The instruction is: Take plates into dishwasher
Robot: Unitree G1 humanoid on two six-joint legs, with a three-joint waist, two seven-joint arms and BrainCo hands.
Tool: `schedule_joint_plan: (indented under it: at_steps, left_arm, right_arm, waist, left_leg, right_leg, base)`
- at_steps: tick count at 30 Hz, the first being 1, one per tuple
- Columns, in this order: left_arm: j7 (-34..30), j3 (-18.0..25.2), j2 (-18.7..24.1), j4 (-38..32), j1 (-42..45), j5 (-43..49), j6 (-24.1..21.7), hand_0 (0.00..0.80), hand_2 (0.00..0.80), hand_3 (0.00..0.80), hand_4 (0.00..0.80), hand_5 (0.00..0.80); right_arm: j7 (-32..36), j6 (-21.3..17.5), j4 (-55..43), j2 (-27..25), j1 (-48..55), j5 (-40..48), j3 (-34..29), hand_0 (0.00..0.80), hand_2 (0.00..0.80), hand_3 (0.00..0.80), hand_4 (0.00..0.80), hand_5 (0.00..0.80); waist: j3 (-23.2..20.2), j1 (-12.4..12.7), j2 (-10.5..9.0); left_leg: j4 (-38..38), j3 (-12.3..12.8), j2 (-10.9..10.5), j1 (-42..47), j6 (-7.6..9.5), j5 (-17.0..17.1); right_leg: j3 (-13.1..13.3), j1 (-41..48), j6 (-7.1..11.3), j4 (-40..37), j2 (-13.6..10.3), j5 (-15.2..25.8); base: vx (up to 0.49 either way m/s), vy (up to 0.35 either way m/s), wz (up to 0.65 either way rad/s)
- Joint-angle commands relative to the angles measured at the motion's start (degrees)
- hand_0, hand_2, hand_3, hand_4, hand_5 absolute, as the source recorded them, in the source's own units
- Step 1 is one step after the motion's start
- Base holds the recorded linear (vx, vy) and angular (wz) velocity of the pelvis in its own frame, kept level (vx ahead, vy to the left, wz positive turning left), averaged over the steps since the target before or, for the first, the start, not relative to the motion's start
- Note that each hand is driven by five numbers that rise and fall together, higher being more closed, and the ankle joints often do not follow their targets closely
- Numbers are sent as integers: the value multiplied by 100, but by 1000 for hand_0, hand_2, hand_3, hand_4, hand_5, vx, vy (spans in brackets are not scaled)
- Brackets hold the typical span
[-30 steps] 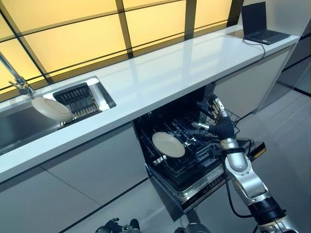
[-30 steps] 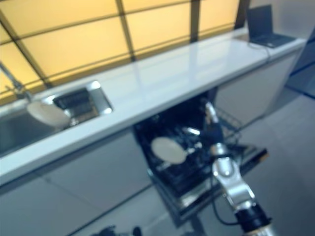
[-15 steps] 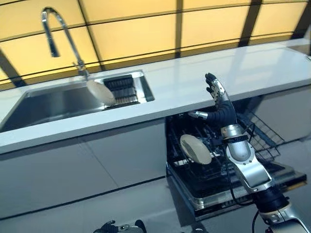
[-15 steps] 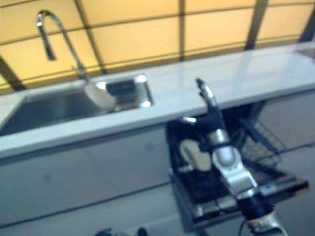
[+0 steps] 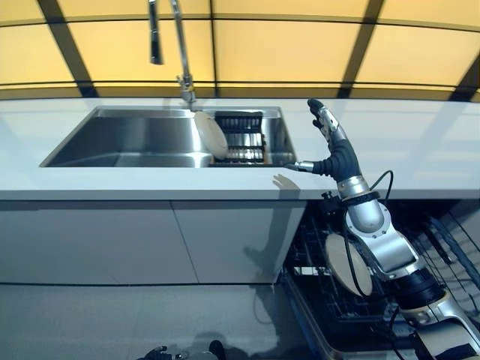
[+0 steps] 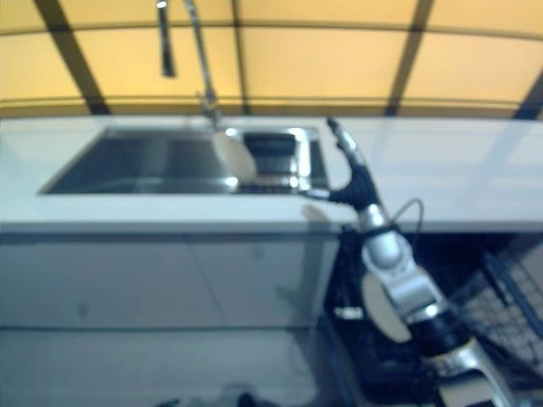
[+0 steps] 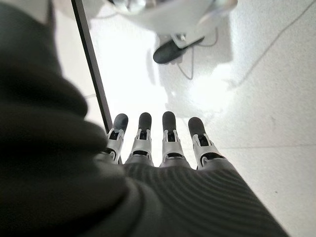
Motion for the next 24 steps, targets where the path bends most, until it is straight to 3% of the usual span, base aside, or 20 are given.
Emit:
schedule_joint_plan:
  at_steps: [1,3,7,9,11,14,19,24]
  left_arm:
    - [-82,-391,282,-173,-134,456,-79,0,0,0,0,0]
    - [-104,-589,337,-363,-227,423,68,0,0,0,0,0]
    - [-210,-626,403,-462,-469,464,175,0,0,0,0,0]
    - [-253,-645,409,-453,-530,589,212,0,0,0,0,0]
    - [-246,-665,387,-383,-521,691,219,0,0,0,0,0]
    - [-215,-605,395,-242,-432,876,193,0,0,0,0,0]
    - [-242,-320,486,-38,-291,977,217,0,0,0,0,0]
    - [-337,-183,333,-10,-188,839,160,0,0,0,0,0]
  right_arm:
    - [-178,-298,233,-175,-660,7,-564,0,0,0,0,0]
    - [-223,-289,393,-247,-744,-44,-560,0,0,0,0,0]
    - [-123,-38,700,-406,-1199,-90,-485,0,0,0,0,0]
    - [-122,74,818,-544,-1308,-22,-508,0,0,0,0,0]
    - [-130,181,859,-592,-1320,-21,-549,0,0,0,0,0]
    - [-132,287,923,-571,-1377,-120,-550,0,0,0,0,0]
    - [19,368,924,-639,-1310,-631,-453,0,0,0,0,0]
    - [357,560,905,-828,-1488,-1030,-162,0,0,0,0,0]
  waist:
    - [135,-73,-41]
    - [125,-98,20]
    - [100,-75,89]
    - [60,-114,3]
    - [50,-136,-67]
    - [118,-99,-121]
    - [37,-117,-163]
    - [-149,-99,-188]
  left_leg:
    - [64,-658,-185,404,92,-1309]
    - [3,-794,-169,439,111,-1281]
    - [11,-812,38,419,-15,-1216]
    - [93,-920,39,299,-34,-1239]
    - [140,-1068,-7,250,-40,-1282]
    - [219,-1168,-25,292,-27,-1338]
    - [279,-1473,-60,419,-19,-1429]
    - [278,-1261,108,598,-239,-1485]
  right_leg:
    - [847,-148,91,338,77,1379]
    - [1034,-368,20,156,305,1195]
    - [1164,-345,26,-1529,864,1047]
    - [1655,-423,100,-2737,1279,1185]
    - [2009,-600,181,-3202,1443,1415]
    - [2140,-777,210,-3387,1537,1547]
    - [2434,-520,108,-3495,1646,1462]
    - [2149,-71,-164,-3677,1683,1104]
  base:
    - [197,146,72]
    - [148,59,67]
    - [128,-85,24]
    - [100,-179,11]
    - [122,-177,39]
    - [138,-242,43]
    - [216,-334,38]
    - [257,-329,34]
